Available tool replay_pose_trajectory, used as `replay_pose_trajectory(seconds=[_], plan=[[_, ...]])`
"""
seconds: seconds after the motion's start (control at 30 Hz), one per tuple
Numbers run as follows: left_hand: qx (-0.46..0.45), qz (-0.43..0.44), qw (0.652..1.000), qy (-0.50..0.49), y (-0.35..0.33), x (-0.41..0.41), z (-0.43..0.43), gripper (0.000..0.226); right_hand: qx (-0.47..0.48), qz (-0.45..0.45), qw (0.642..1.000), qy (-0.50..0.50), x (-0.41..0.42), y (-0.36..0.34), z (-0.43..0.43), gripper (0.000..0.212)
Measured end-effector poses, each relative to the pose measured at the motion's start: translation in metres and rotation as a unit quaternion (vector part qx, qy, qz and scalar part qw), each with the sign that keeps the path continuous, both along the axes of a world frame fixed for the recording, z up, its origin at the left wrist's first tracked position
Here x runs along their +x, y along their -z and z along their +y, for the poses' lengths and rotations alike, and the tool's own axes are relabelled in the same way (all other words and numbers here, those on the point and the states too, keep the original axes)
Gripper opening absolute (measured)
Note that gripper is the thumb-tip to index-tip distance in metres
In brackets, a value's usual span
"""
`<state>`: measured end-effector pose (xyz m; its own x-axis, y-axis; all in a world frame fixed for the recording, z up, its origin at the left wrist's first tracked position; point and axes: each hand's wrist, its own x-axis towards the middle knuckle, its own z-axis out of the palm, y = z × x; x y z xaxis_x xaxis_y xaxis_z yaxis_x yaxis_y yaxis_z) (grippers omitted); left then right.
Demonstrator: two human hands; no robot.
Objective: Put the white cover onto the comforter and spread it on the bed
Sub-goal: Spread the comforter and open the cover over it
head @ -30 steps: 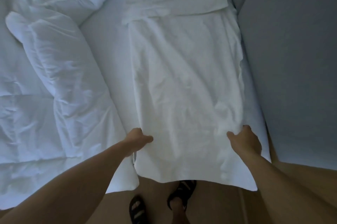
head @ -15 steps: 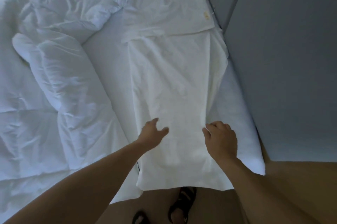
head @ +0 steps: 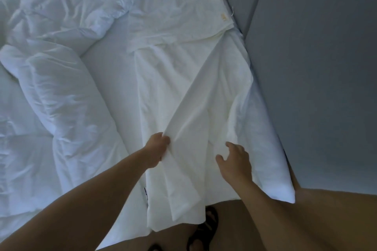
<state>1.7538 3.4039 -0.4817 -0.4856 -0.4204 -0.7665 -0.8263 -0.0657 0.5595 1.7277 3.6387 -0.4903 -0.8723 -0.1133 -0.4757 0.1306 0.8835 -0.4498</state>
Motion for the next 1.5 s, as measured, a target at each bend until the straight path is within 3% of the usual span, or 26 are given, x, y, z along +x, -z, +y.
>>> replay_pose_trajectory(seconds=[0.07, 0.17, 0.23, 0.33, 0.43, 0.63, 0.8, 1.07, 1.17, 1.27, 1.37, 1.5], plan=[[-0.062, -0.025, 0.997, 0.025, 0.004, 0.004, -0.013, 0.021, 0.082, -0.059, 0.995, 0.021, -0.004, 0.016, 0.012, 0.073], [-0.115, -0.029, 0.991, 0.067, 0.006, 0.006, -0.016, 0.026, 0.086, -0.106, 0.988, 0.065, -0.006, 0.036, 0.023, 0.088], [-0.094, -0.005, 0.994, 0.05, 0.003, 0.005, -0.012, 0.029, 0.088, -0.106, 0.987, 0.085, -0.007, 0.043, 0.028, 0.094], [-0.05, 0.037, 0.997, 0.041, -0.008, -0.003, -0.008, 0.028, 0.119, -0.083, 0.987, 0.069, -0.015, 0.043, 0.032, 0.089], [-0.086, 0.057, 0.99, 0.091, -0.021, -0.016, -0.009, 0.022, 0.13, -0.084, 0.987, 0.04, -0.023, 0.036, 0.027, 0.079], [-0.12, 0.103, 0.987, -0.005, -0.052, -0.015, -0.047, 0.026, 0.01, -0.073, 0.997, -0.027, -0.031, 0.005, -0.027, 0.071], [-0.088, 0.124, 0.988, -0.039, -0.065, 0.007, -0.089, 0.016, -0.107, -0.089, 0.988, -0.065, -0.033, -0.032, -0.095, 0.068], [-0.161, 0.171, 0.955, -0.179, -0.099, 0.037, -0.208, 0.016, -0.084, -0.093, 0.989, -0.084, -0.003, -0.059, -0.17, 0.075], [-0.265, 0.1, 0.933, -0.223, -0.101, 0.077, -0.267, 0.029, -0.062, -0.099, 0.989, -0.087, 0.009, -0.064, -0.194, 0.076], [-0.314, -0.016, 0.918, -0.242, -0.09, 0.13, -0.298, 0.042, -0.06, -0.094, 0.988, -0.103, 0.019, -0.068, -0.218, 0.074], [-0.298, -0.037, 0.94, -0.163, -0.077, 0.156, -0.291, 0.038, -0.055, -0.092, 0.987, -0.117, 0.026, -0.069, -0.237, 0.074], [-0.22, 0.056, 0.974, -0.002, -0.08, 0.133, -0.26, 0.021, -0.053, -0.088, 0.986, -0.132, 0.029, -0.074, -0.255, 0.072]])
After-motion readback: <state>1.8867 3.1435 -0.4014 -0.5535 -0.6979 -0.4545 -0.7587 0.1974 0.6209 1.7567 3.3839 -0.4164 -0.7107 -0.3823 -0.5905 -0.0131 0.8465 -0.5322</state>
